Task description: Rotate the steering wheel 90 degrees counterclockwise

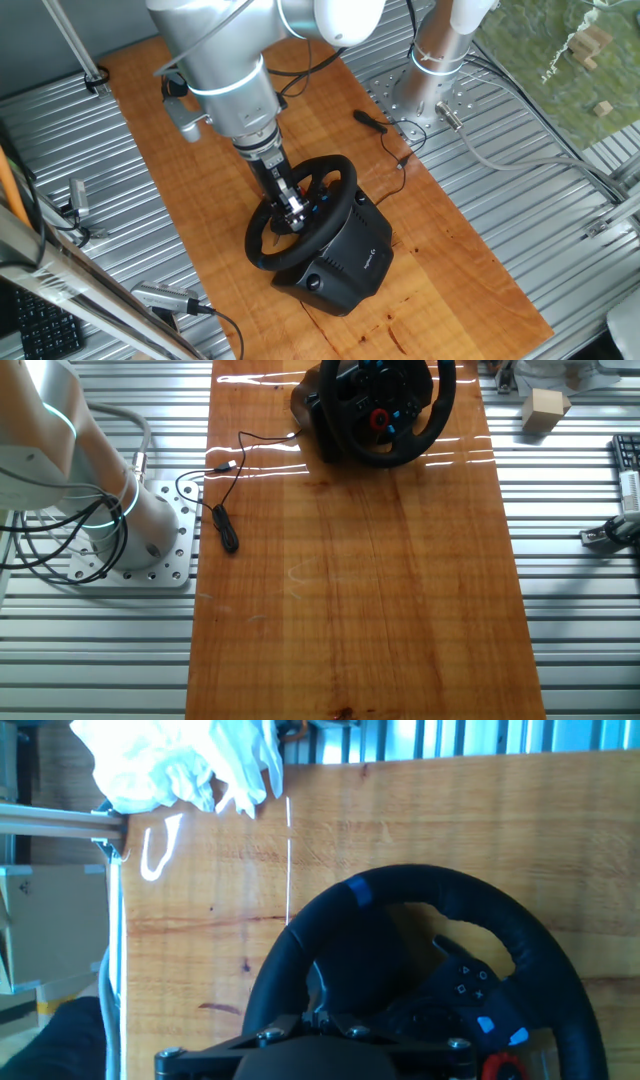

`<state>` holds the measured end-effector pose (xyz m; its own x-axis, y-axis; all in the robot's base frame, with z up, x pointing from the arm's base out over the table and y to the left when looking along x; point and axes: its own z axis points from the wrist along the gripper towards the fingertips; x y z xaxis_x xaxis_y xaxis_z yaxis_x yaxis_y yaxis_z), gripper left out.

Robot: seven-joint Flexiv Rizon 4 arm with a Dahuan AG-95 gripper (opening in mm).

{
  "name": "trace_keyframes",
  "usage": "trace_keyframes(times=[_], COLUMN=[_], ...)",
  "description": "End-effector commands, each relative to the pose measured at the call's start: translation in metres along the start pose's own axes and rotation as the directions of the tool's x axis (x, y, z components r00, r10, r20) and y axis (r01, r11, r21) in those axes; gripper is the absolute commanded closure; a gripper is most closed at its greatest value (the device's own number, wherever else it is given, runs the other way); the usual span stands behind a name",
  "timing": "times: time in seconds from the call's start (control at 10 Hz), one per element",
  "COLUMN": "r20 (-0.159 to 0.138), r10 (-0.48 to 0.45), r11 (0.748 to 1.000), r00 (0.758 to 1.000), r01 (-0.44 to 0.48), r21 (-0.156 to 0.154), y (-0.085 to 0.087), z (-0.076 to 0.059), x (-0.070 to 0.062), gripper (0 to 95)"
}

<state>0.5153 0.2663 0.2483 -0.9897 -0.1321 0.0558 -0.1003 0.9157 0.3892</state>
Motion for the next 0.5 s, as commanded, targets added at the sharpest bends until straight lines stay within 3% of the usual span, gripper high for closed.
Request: trace_keyframes(times=[0.1, 0.5], r20=[-0.034, -0.053], r10=[-0.083, -0.21], r11=[0.996, 0.977], r00=[0.996, 0.976], r01=[0.084, 0.212], r21=[0.03, 0.021], y=[0.0001, 0.0001], z=[0.0001, 0.0001], x=[0.0006, 0.0006], gripper=[95.0, 95.0])
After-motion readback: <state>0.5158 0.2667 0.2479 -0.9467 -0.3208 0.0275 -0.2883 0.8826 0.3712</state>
